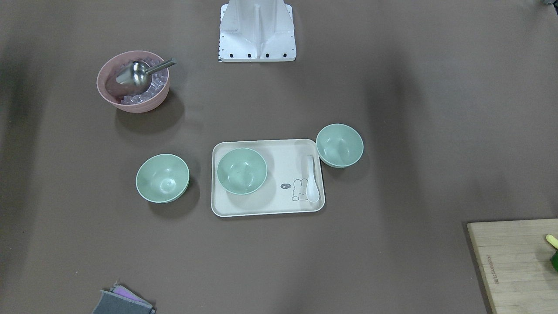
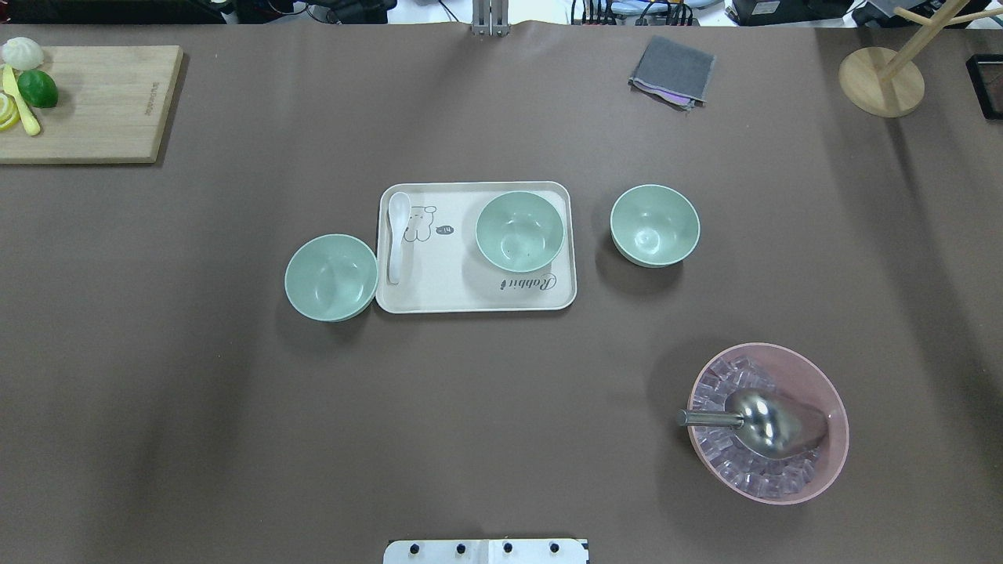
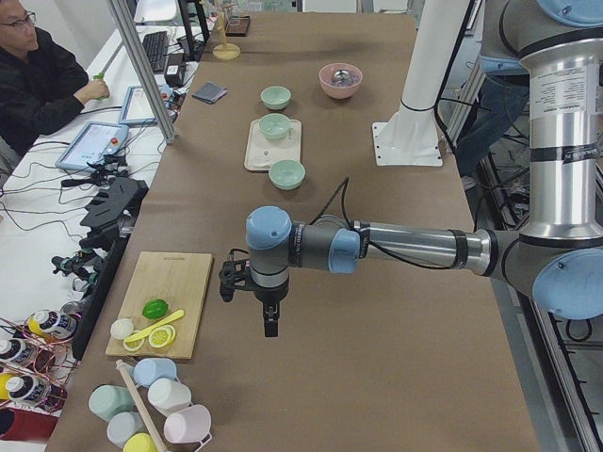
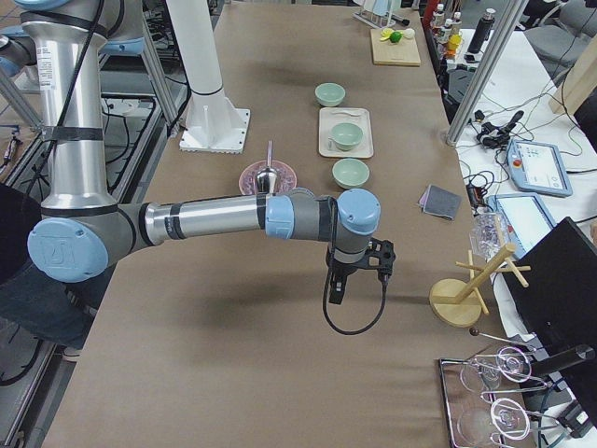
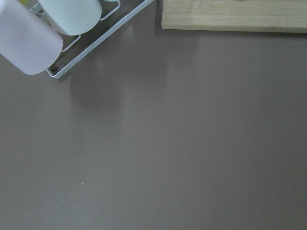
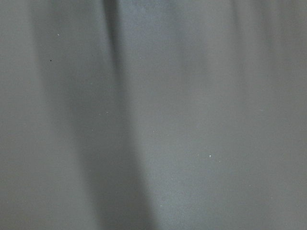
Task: Stack green bowls together
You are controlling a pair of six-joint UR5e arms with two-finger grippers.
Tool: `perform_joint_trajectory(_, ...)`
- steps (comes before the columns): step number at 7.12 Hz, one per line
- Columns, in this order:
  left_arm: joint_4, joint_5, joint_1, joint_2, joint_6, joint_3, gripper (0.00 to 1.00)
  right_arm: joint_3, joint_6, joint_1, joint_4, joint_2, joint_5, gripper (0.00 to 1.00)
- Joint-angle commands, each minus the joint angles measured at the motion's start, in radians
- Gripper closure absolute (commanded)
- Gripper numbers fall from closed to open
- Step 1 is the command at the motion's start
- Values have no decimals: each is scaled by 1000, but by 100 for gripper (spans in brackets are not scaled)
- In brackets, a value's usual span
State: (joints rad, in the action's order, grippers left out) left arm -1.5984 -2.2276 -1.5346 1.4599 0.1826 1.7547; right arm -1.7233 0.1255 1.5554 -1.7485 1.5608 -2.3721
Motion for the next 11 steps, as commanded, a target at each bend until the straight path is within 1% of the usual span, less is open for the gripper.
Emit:
perform_joint_trajectory(1, -5, -26, -1, -7, 1, 5, 2, -5, 0, 0, 0, -2, -4, 0)
perform_joint_trajectory(11, -8, -24, 1, -7, 3, -12, 2, -15, 2, 3, -6, -8, -13, 0)
